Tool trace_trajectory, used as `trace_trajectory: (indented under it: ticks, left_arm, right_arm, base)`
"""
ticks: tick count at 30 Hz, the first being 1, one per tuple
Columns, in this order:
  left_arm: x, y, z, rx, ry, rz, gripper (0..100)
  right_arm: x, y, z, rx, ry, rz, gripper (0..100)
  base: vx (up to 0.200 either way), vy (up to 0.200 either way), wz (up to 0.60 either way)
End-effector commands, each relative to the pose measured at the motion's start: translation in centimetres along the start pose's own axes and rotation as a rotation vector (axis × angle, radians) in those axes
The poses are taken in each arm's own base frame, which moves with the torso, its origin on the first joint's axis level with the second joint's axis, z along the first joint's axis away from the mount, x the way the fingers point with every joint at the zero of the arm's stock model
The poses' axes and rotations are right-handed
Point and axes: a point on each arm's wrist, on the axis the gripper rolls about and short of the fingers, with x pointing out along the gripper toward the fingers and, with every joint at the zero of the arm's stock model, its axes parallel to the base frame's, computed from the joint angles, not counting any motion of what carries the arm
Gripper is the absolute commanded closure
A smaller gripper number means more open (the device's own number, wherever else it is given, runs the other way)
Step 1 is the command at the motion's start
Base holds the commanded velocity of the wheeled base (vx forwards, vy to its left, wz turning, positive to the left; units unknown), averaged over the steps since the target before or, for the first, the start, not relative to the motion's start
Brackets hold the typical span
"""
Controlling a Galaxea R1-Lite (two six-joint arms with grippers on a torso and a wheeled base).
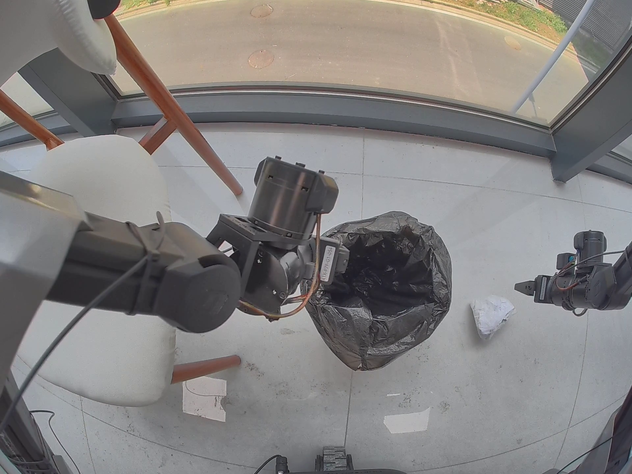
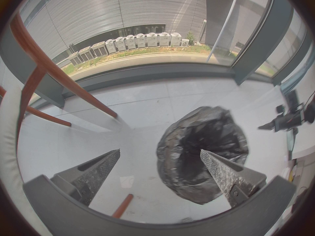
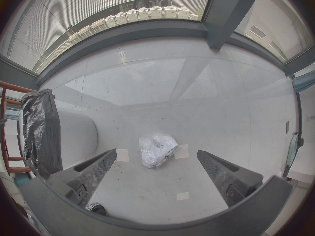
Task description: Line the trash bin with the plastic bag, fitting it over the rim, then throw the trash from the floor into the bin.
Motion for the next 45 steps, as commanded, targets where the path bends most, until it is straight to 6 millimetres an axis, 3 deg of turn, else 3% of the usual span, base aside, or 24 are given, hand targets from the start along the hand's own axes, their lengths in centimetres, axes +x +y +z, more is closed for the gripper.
trace_trajectory:
  ticks: [1,7,14,22,27,34,45]
  left_arm:
    - [-6.8,0.0,2.9,-0.088,-0.111,-0.083,0]
    - [-11.0,2.4,4.6,-0.156,-0.189,0.014,0]
    - [-13.7,4.2,5.5,-0.203,-0.255,0.078,0]
    - [-15.3,5.3,5.7,-0.228,-0.288,0.111,0]
    - [-16.2,5.8,6.0,-0.245,-0.31,0.13,0]
    - [-17.4,6.7,6.1,-0.24,-0.316,0.147,0]
    - [-17.6,6.8,6.1,-0.238,-0.315,0.15,0]
  right_arm:
    - [3.0,-0.9,-1.7,0.051,0.07,-0.001,0]
    - [5.4,-1.1,-3.2,0.155,0.129,0.009,0]
    - [8.5,-1.2,-4.4,0.155,0.149,0.021,0]
    - [11.4,-1.8,-5.8,0.134,0.026,0.032,0]
    - [11.8,-1.4,-5.4,0.133,0.049,0.04,0]
    - [12.3,-0.9,-4.9,0.265,0.117,0.024,0]
    - [13.2,-0.3,-3.4,0.425,0.1,0.067,0]
  base:
    - [0.0,0.0,0.0]
    - [0.0,0.0,0.0]
    - [0.0,0.0,0.0]
    - [0.0,0.0,0.0]
    - [0.0,0.0,0.0]
    - [0.0,0.0,0.0]
    - [0.0,0.0,0.0]
